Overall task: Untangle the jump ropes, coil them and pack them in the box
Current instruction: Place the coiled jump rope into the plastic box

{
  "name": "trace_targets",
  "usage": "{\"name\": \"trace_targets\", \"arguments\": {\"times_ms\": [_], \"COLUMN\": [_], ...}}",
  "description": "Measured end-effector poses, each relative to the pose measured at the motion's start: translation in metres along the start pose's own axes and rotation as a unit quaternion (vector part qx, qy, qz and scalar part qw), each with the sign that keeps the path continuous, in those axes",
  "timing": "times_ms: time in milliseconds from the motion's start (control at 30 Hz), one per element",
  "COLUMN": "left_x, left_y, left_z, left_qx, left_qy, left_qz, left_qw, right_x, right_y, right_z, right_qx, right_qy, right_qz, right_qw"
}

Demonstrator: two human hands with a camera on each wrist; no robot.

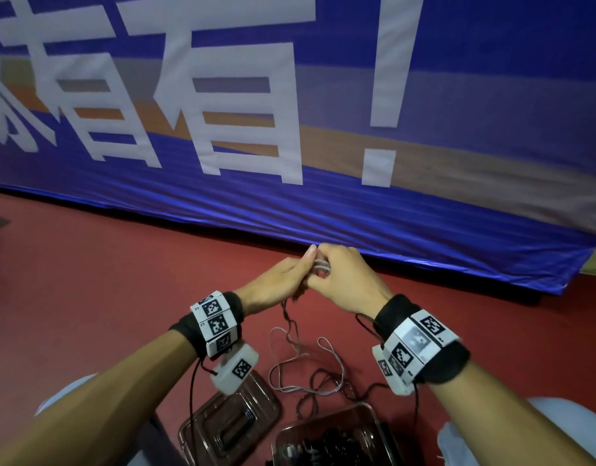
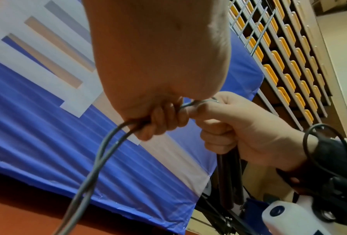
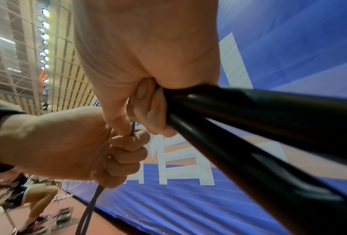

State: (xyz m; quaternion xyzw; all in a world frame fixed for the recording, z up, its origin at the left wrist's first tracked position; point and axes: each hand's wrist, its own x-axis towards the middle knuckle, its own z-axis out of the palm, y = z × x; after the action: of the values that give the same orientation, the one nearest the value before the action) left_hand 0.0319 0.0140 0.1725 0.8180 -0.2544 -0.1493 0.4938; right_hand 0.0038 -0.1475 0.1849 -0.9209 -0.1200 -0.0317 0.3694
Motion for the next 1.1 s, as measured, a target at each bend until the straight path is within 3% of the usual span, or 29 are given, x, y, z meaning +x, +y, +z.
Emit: {"name": "trace_targets", "arguments": {"times_ms": [100,167,267,467,600,733,800,933,1100], "left_x": [0.001,0.005,0.009,0.012,0.009,0.003,0.002,0.009,0.016], "left_y": [0.011,0.010,0.009,-0.008,-0.001,0.013,0.014,0.011,0.008], "left_z": [-0.003,-0.013,-0.029,-0.027,-0.010,0.012,0.016,0.008,-0.018], "left_qx": [0.001,0.026,0.010,0.078,0.009,-0.021,-0.016,-0.085,-0.229], "left_qy": [0.066,0.134,0.221,0.144,0.059,0.030,0.024,0.055,0.117], "left_qz": [0.028,0.054,0.042,-0.001,-0.004,0.012,0.001,-0.021,-0.057], "left_qw": [0.997,0.989,0.974,0.986,0.998,0.999,1.000,0.995,0.965], "right_x": [0.001,0.001,0.000,-0.007,-0.010,-0.013,-0.013,-0.009,-0.011], "right_y": [0.006,0.016,0.026,0.024,0.019,0.013,0.012,0.016,0.015], "right_z": [-0.014,-0.023,-0.030,-0.025,-0.022,-0.016,-0.016,-0.020,-0.025], "right_qx": [0.005,-0.025,-0.042,-0.087,-0.142,-0.182,-0.145,0.039,0.203], "right_qy": [0.012,-0.023,-0.046,-0.036,-0.029,-0.059,-0.073,-0.139,-0.191], "right_qz": [0.007,0.024,0.052,0.089,0.099,0.097,0.105,0.071,0.066], "right_qw": [1.000,0.999,0.997,0.992,0.985,0.977,0.981,0.987,0.958]}}
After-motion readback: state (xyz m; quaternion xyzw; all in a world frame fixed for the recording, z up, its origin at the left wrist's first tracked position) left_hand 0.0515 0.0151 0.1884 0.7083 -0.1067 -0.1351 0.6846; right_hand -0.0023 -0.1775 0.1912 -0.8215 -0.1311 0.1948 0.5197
